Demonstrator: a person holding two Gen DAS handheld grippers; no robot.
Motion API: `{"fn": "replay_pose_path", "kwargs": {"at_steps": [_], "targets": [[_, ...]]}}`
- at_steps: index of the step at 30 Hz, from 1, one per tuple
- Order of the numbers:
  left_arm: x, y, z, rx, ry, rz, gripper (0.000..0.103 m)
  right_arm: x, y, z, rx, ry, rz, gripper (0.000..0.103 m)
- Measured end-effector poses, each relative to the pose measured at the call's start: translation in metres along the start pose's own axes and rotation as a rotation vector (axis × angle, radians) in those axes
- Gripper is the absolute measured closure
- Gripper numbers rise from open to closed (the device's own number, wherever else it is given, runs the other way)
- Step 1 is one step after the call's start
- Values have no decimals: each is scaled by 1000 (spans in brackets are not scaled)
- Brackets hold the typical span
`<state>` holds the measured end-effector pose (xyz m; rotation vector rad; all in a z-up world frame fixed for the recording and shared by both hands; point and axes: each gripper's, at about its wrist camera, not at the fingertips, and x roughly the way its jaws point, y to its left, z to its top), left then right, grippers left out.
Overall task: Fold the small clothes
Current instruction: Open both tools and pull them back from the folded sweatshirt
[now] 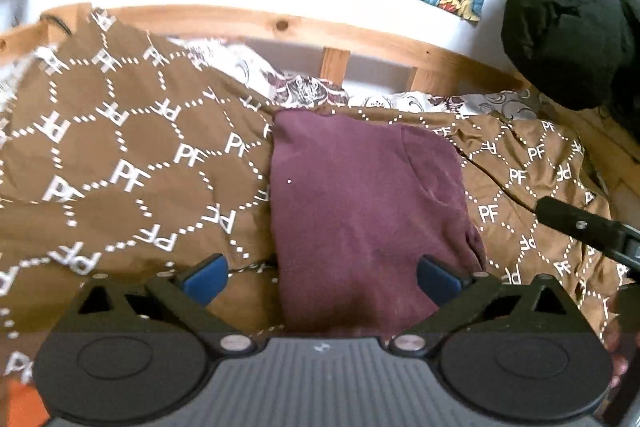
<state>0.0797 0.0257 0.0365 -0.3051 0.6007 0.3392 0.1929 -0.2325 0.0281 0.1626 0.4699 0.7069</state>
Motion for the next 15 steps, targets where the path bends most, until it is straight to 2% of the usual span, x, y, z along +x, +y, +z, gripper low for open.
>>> {"fn": "replay_pose_path", "kwargs": {"at_steps": [5,8,15], "targets": [[-32,-8,-13,74,-37,28,1,-52,11,-10,-62,-53,-11,1],[-46,-10,-25,101,-66,32,1,-75,13,-18,-53,-56,-17,1],[-62,-12,-48,147,-50,36,1,-99,17,-31,-48,-55,-47,1]]}}
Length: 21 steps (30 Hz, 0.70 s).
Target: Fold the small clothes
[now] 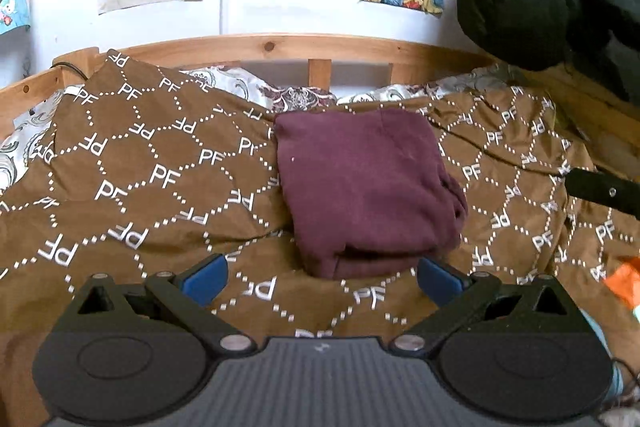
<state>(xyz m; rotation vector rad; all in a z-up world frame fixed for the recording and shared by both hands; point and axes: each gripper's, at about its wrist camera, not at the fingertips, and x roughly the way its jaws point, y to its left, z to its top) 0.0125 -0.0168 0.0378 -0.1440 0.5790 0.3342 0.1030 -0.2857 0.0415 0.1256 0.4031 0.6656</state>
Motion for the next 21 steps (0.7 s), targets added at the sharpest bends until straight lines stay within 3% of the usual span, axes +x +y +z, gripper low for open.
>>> {"fn": "replay_pose_path", "kwargs": {"at_steps": [21], "targets": [[6,8,-10,-43,38,-6,1,-2,0,-17,-2,51,-15,1]]}}
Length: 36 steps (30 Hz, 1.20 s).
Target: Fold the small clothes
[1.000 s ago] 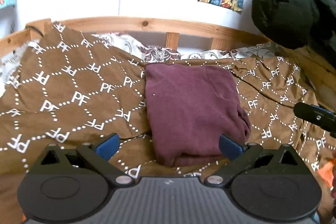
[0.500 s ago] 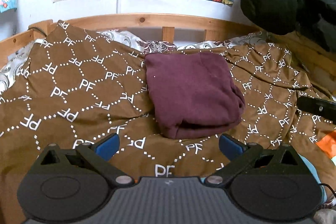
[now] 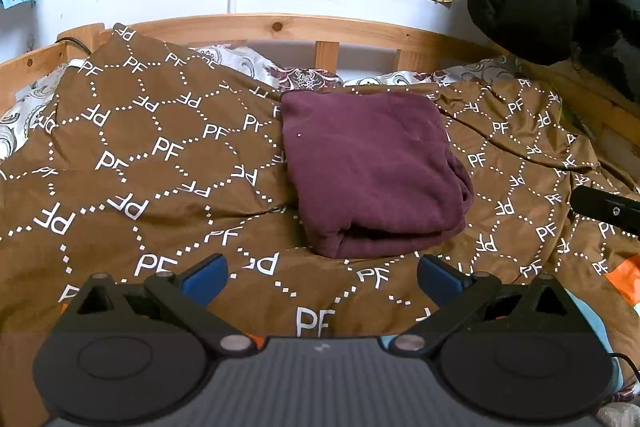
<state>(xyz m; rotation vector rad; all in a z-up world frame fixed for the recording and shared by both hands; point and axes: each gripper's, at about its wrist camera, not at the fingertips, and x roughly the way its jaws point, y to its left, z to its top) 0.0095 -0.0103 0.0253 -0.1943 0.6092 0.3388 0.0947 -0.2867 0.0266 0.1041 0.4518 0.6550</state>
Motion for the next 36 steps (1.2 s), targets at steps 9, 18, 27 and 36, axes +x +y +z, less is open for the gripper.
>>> {"fn": "replay_pose_path", "kwargs": {"at_steps": [9,18,27,36], "targets": [[1,-1,0,2,2,0,1,1,1,-1,1,2,1,1],[1,-1,-1,6,2,0,1,1,1,-2,2,1,-1,1],[1,-2,-1,5,3,1,1,1,1,-2,1,2,0,1],[1,-2,-2,6,6,2,1,2,0,-2,2,5,2,1]]}}
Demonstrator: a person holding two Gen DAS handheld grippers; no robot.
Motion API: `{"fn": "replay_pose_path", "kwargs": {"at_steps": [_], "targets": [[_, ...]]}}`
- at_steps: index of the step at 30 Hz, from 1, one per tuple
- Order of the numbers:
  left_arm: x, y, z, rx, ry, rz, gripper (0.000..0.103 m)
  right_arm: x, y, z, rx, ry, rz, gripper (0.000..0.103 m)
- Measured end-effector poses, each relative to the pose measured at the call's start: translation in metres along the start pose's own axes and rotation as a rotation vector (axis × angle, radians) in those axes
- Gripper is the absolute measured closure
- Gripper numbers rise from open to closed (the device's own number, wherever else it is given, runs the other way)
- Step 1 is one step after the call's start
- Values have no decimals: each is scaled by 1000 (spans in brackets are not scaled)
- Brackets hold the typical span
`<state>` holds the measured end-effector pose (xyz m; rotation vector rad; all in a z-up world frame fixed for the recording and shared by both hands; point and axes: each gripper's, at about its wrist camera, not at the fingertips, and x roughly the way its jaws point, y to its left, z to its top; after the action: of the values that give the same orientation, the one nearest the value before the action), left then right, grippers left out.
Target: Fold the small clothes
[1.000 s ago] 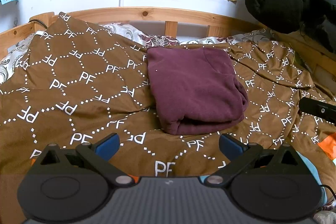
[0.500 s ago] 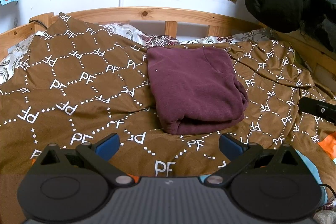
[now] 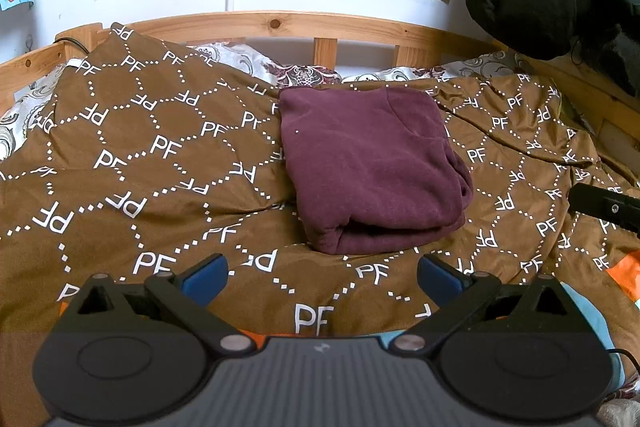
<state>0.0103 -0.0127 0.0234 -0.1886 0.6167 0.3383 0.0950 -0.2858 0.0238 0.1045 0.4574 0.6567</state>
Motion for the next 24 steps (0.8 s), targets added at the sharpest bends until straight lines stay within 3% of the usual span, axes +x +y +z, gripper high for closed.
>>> {"fn": "replay_pose_path", "kwargs": {"at_steps": [24], "targets": [[0,-1,-1,5,5,0,1,0,0,1,0,1,0,1]]}}
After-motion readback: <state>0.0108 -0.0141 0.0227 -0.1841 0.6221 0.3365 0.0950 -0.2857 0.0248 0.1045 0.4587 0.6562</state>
